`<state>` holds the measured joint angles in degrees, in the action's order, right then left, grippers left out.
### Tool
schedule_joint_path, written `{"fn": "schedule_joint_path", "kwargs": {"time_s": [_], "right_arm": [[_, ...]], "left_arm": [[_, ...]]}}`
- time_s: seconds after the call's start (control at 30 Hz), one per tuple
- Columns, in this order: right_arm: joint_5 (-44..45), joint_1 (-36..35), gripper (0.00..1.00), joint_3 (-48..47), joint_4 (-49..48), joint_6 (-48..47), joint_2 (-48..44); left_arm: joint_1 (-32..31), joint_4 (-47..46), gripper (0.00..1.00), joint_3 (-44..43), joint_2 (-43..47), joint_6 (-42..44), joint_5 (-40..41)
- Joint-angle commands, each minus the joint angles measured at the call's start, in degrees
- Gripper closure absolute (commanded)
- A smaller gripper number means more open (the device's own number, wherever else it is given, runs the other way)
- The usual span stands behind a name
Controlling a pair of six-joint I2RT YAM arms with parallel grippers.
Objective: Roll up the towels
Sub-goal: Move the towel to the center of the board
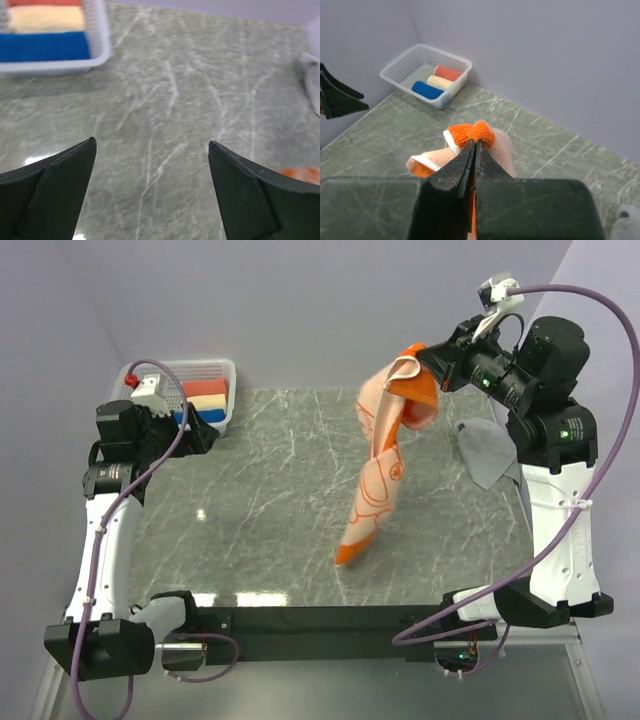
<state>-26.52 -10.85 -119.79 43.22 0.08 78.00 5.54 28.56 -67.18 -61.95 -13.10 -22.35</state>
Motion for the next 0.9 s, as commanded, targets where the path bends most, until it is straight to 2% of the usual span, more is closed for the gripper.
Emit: {"fn": "schedule_joint_path", "kwargs": {"time_s": [0.0, 0.07, 0.13, 0.17, 0.2, 0.3, 0.4, 0.5, 0.57, 0.6, 0.77, 0.87], "right_arm": [[-1.5, 0.0, 1.0, 4.1, -4.0, 2.1, -2.4], [-2.4, -0.1, 1.0, 11.4, -3.6, 0.9, -4.9], [-1.5, 0.0, 1.0, 15.8, -1.0, -1.5, -7.3], [-0.4, 0.0, 1.0, 20.2, 0.2, -4.9, -8.0], [4.8, 0.4, 1.0, 23.1, 0.8, -5.9, -10.0], [9.9, 1.8, 1.0, 33.7, 2.0, -11.2, -13.7], [17.9, 4.5, 1.0, 42.2, 1.7, -14.0, -16.9], [20.5, 5.3, 1.0, 48.0, 1.1, -14.5, -18.7], [22.0, 5.7, 1.0, 50.2, 0.5, -13.6, -18.8], [22.1, 5.8, 1.0, 50.7, 0.7, -13.4, -18.7], [22.3, 7.2, 1.0, 51.6, 1.6, -12.3, -18.1], [22.6, 8.2, 1.0, 51.5, 2.2, -12.5, -18.3]], "left_arm": [[-0.1, -0.8, 0.0, -2.6, 1.1, 4.8, -12.6], [-0.2, -1.3, 0.04, -0.7, 1.5, 9.1, -22.6], [-1.8, 0.7, 0.04, 0.2, 1.0, 12.5, -25.1], [-2.9, 2.3, 0.03, 0.6, 0.5, 18.3, -24.8], [-4.7, 5.3, 0.03, 1.0, -1.1, 20.7, -24.4], [-8.9, 7.8, 0.02, 2.2, -4.8, 27.8, -23.1], [-14.3, 4.0, 0.03, 3.9, -8.6, 29.5, -19.2], [-21.0, -2.8, 0.05, 2.8, -14.4, 29.7, -14.4], [-23.7, -4.7, 0.07, -1.7, -19.2, 30.4, -11.2], [-26.0, -4.5, 0.07, -4.1, -25.1, 30.5, -11.0], [-30.4, -2.1, 0.1, -18.9, -43.7, 28.4, -12.6], [-33.0, -3.4, 0.12, -22.1, -49.0, 27.5, -14.6]]}}
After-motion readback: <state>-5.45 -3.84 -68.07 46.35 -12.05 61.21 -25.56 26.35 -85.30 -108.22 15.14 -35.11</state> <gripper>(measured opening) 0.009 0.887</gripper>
